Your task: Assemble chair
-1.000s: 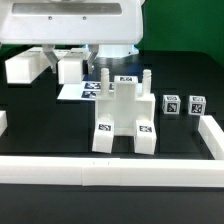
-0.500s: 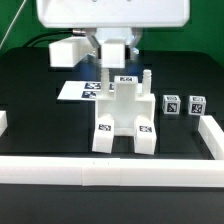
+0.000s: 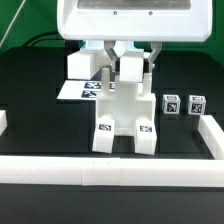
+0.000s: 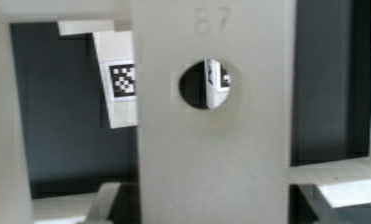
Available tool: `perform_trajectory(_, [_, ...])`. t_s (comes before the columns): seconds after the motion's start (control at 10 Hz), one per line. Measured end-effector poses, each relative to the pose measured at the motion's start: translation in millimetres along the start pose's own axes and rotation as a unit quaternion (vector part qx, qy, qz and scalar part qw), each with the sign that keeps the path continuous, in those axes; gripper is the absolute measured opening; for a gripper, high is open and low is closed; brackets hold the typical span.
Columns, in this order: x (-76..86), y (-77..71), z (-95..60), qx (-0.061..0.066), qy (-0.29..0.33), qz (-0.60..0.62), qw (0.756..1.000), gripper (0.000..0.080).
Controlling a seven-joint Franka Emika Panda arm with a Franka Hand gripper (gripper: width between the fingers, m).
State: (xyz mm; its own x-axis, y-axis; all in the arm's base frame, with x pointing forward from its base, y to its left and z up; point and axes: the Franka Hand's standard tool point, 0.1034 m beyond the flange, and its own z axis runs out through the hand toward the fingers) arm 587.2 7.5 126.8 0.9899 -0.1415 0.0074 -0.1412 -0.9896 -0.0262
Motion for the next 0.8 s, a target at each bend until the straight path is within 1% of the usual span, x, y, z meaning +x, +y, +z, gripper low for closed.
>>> perform_trajectory(0.1, [-4.7, -7.4, 3.9, 0.0, 0.004, -0.002, 1.0, 0.0284])
perform_trajectory(0.2, [-6.6, -9.8, 2.6, 0.001, 0.004, -0.005, 1.0, 0.0284])
perform_trajectory(0.6, [-5.5, -0.2, -7.7, 0.004, 0.01, -0.011, 1.0, 0.0284])
perform_trajectory(0.7, [-6.3, -5.2, -11.0, 0.006, 0.009, 0.002, 1.0, 0.0284])
perform_trajectory(0.8, [-6.8, -14.5, -13.8, 0.008, 0.007, 0.011, 1.0, 0.0284])
